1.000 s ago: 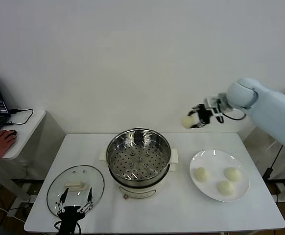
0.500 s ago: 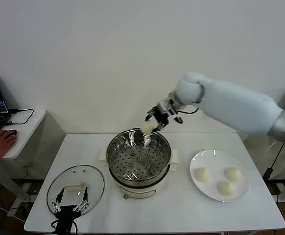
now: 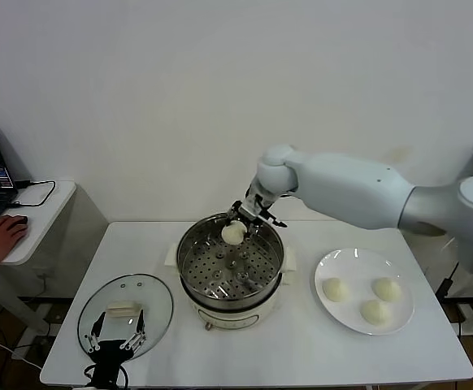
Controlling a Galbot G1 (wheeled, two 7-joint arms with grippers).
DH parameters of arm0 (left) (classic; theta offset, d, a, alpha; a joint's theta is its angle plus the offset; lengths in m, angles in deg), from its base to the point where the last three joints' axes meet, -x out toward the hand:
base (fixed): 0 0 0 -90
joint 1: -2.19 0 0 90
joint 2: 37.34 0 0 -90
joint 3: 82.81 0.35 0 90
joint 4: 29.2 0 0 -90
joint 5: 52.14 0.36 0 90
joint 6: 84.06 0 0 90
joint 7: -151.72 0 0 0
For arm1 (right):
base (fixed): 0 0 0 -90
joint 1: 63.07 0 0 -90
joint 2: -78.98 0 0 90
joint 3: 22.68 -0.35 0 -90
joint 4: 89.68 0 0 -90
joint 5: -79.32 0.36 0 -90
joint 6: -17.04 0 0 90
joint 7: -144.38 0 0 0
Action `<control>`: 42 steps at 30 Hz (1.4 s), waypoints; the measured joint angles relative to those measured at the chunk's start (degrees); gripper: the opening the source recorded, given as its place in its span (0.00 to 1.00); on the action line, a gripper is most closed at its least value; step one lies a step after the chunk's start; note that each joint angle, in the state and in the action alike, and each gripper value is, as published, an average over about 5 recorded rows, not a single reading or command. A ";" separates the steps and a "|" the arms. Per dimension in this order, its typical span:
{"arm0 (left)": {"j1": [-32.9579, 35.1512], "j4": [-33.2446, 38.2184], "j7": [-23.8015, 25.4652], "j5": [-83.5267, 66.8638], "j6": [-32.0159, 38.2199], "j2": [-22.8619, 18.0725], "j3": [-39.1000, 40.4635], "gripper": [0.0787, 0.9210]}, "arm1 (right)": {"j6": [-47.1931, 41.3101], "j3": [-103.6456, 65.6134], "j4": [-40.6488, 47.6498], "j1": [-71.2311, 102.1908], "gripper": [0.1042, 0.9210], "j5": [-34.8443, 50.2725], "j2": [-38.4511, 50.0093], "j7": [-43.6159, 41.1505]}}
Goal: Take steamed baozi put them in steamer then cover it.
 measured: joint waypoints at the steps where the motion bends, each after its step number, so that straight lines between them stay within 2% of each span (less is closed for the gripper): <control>1: 0.01 -0.02 -0.01 0.00 0.02 -0.01 -0.05 0.88 | 0.70 0.06 0.42 0.24 0.54 -0.85 -0.33 0.19; 14: 0.24 -0.02 -0.12 0.06 0.33 -0.20 -0.33 0.88 | 8.85 -0.29 6.51 3.59 0.55 -10.01 -4.32 3.11; 17: 0.23 0.02 -0.13 0.09 0.34 -0.27 -0.30 0.88 | 10.04 -0.41 7.14 3.88 0.62 -10.87 -4.81 3.71; 24: 0.63 0.57 -0.15 0.09 0.33 -0.18 -0.39 0.88 | 10.23 -0.01 6.52 2.72 0.86 -9.98 -4.26 3.32; 28: 0.91 1.08 -0.15 0.08 0.30 0.21 -0.58 0.88 | 5.88 0.70 2.87 0.05 0.88 -4.92 -2.23 1.17; 32: 1.16 1.60 -0.16 0.06 0.25 0.54 -0.65 0.88 | -2.52 1.65 -2.48 -3.43 0.88 1.62 1.41 -1.59; 42: 1.83 2.61 -0.27 -0.09 0.18 1.66 -1.04 0.88 | -22.10 4.85 -17.48 -11.42 0.88 13.39 16.91 -5.51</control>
